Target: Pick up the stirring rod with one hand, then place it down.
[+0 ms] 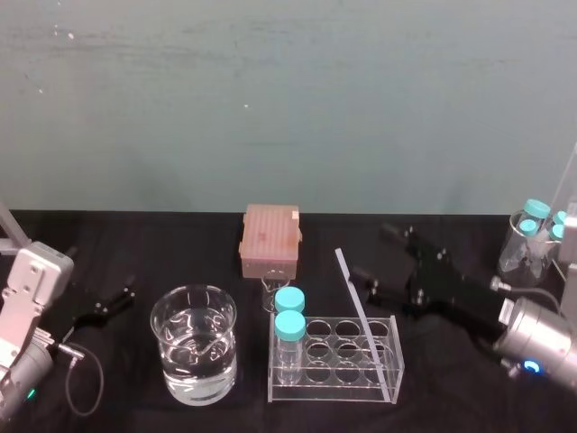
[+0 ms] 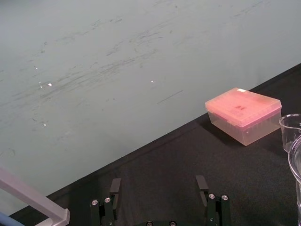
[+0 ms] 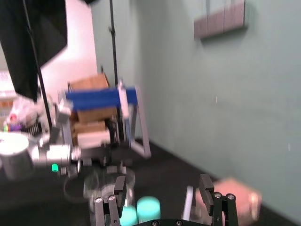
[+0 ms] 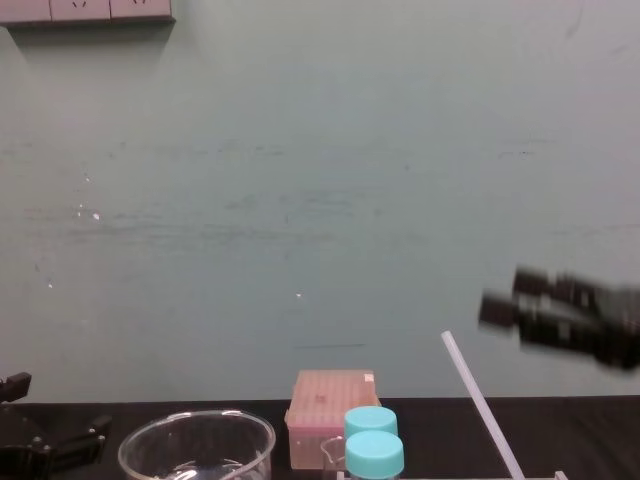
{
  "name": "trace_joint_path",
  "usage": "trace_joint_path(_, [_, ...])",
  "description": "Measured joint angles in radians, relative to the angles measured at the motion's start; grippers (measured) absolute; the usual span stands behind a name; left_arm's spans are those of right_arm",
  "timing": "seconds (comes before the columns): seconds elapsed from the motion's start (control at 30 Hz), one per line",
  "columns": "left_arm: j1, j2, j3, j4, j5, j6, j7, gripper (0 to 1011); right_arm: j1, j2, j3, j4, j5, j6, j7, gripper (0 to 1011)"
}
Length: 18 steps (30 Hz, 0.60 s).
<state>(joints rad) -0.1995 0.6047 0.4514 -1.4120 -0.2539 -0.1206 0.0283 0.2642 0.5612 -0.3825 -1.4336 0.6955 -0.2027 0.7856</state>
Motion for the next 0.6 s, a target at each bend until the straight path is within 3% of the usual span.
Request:
trace_joint_path(0.13, [0.000,0.000,0.000,0.000,0.000,0.000,0.000,1005,0.013,-0.014,0.028,-0.055,0.022,-0.005,-0.036,1002])
trace_joint_path(0.23, [0.000,0.000,0.000,0.000,0.000,0.000,0.000,1005,0.022,-0.023,0.043,-0.084,-0.002,-0.005,-0.104,1002])
trace_joint_path(0.27, [0.000,0.000,0.000,0.000,0.000,0.000,0.000,1005,0.027,-0.030,0.053,-0.102,-0.033,0.004,-0.167,1002])
trace_joint_path(0.33, [0.000,0.000,0.000,0.000,0.000,0.000,0.000,1005,0.031,-0.038,0.061,-0.116,-0.067,0.021,-0.232,1002])
trace_joint_path(0.43, [0.000,0.000,0.000,0.000,0.000,0.000,0.000,1005,0.043,-0.071,0.082,-0.132,-0.158,0.080,-0.408,1002])
trace_joint_path(0.5, [0.000,0.000,0.000,0.000,0.000,0.000,0.000,1005,0.047,-0.087,0.090,-0.131,-0.187,0.104,-0.471,1002])
trace_joint_path(0.53, [0.000,0.000,0.000,0.000,0.000,0.000,0.000,1005,0.052,-0.106,0.097,-0.124,-0.215,0.133,-0.537,1002])
trace_joint_path(0.57, [0.000,0.000,0.000,0.000,0.000,0.000,0.000,1005,0.052,-0.106,0.097,-0.124,-0.215,0.133,-0.537,1002])
trace_joint_path(0.6, [0.000,0.000,0.000,0.000,0.000,0.000,0.000,1005,0.057,-0.125,0.104,-0.114,-0.237,0.163,-0.595,1002])
